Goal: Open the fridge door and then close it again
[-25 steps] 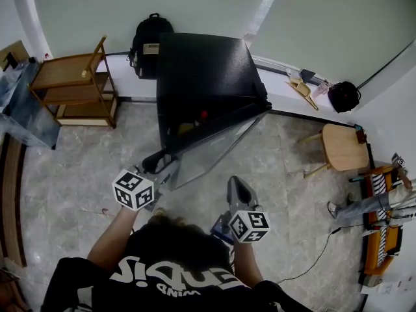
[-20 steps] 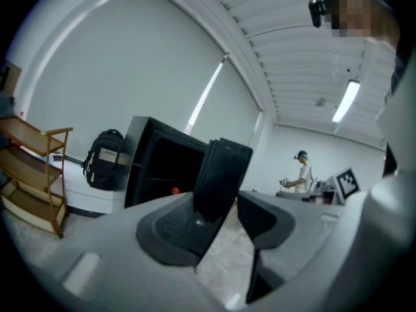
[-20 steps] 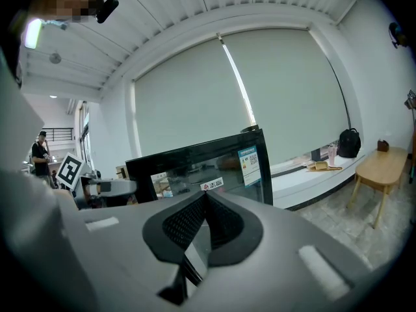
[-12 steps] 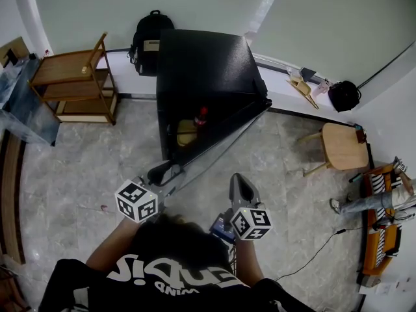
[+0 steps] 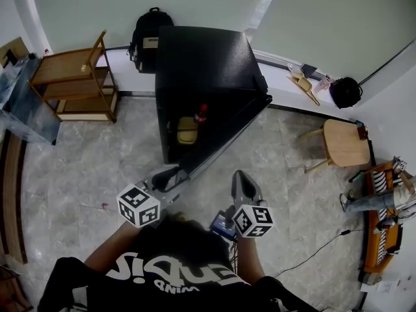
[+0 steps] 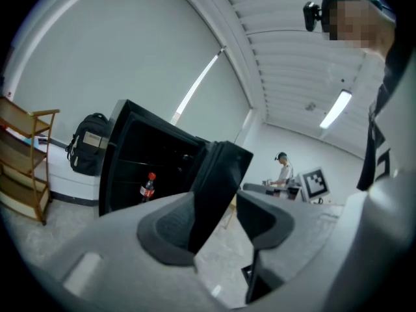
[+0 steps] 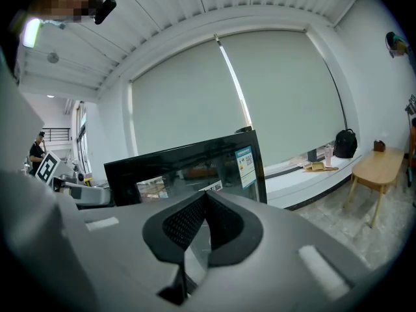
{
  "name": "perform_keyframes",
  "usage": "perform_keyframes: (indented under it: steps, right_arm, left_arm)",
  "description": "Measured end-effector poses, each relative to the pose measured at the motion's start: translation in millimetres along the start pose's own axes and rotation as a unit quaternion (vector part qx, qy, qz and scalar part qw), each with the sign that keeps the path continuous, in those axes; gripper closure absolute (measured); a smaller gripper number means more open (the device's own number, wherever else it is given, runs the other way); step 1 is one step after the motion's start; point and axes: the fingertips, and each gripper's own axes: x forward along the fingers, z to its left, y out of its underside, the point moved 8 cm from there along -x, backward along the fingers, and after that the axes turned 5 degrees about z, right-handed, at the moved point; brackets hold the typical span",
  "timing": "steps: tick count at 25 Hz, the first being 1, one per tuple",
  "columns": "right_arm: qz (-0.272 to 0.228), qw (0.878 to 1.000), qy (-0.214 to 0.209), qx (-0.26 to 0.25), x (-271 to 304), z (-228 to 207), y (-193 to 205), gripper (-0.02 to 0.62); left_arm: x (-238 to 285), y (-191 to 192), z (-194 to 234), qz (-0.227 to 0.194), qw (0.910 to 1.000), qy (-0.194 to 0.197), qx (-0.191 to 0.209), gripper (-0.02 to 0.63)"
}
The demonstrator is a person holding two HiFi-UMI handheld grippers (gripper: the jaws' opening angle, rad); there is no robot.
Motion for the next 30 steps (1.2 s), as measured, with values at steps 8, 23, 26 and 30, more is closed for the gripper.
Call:
perform_keyframes:
  steps: [8,23,26,30]
  right_arm:
    - [-0.002,1.0,0.005,0.001,2.7,-1.6,-1.1,0.598]
    - [0.0,1.0,0.007,0.001,5.5,1.9,-0.1,0.598]
    - [0.0,1.0,0.008,0.002,6.4,1.2,0.2,0.598]
    - [0.0,1.0,0.009,0.001,7.9,0.9,-0.3,0.598]
  left_arm:
    - [0.2,4.1,-8.9,0.004,0.9997,0.019,-0.014,0.417]
    - [-1.0,5.8,-9.9,0.002,0.9997,0.02,-0.009,0.43]
    - [-0.5,5.3,-7.8,-0.001,0.9998,0.02,-0.009,0.428]
    - [-2.1,5.9,-3.9,-0.008,0.9998,0.015,-0.007,0.425]
